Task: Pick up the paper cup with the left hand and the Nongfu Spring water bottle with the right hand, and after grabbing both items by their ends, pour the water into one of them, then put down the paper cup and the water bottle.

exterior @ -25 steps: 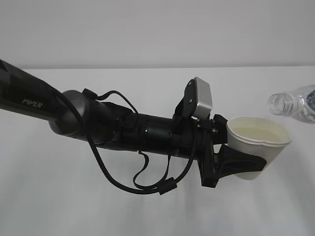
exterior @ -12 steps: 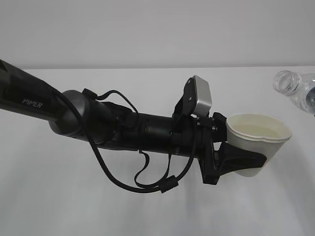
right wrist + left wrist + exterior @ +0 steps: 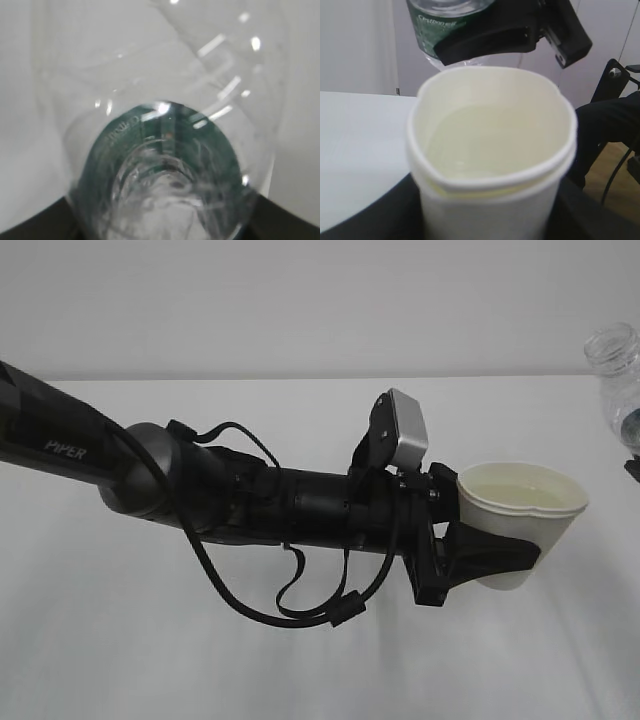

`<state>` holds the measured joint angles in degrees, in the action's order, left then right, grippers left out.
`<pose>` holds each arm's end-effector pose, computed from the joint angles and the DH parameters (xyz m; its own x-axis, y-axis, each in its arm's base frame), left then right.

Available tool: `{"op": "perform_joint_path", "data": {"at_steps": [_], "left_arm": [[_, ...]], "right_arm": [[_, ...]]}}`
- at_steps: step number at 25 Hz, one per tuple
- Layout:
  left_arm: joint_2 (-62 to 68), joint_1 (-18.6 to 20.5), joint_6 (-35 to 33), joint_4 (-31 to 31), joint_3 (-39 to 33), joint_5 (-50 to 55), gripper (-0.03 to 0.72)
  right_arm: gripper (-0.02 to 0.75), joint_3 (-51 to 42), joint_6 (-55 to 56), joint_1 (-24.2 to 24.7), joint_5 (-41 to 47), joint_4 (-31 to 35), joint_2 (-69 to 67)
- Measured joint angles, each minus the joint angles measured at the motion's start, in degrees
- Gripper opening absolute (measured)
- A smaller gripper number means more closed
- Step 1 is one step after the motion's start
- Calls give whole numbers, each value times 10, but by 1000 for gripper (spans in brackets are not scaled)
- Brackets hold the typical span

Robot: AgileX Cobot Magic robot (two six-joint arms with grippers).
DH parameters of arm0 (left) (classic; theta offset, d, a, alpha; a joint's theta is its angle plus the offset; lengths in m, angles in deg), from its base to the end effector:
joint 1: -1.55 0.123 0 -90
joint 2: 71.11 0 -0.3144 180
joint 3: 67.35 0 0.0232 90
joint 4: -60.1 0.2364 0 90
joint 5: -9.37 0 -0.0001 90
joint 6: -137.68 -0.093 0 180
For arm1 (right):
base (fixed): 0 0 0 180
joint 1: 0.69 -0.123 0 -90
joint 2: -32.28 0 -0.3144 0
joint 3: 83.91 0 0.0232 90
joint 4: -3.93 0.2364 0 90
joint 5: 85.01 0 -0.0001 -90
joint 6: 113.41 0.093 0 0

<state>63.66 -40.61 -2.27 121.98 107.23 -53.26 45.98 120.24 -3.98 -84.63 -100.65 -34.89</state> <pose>0.2832 -0.3546 0.1715 -0.0902 0.0913 -0.9917 0.9935 -0.0609 -0.0960 0.1812 0.0097 0.2826 -0.2473 -0.7919 -0.5584 -0.3867 0.6091 -0.6925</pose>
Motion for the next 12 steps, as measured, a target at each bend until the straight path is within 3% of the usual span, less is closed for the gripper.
{"op": "perform_joint_path", "data": {"at_steps": [12], "left_arm": [[0,1,-14,-33,0,2,421]], "right_arm": [[386,2,95,0,-25,-2,0]]}}
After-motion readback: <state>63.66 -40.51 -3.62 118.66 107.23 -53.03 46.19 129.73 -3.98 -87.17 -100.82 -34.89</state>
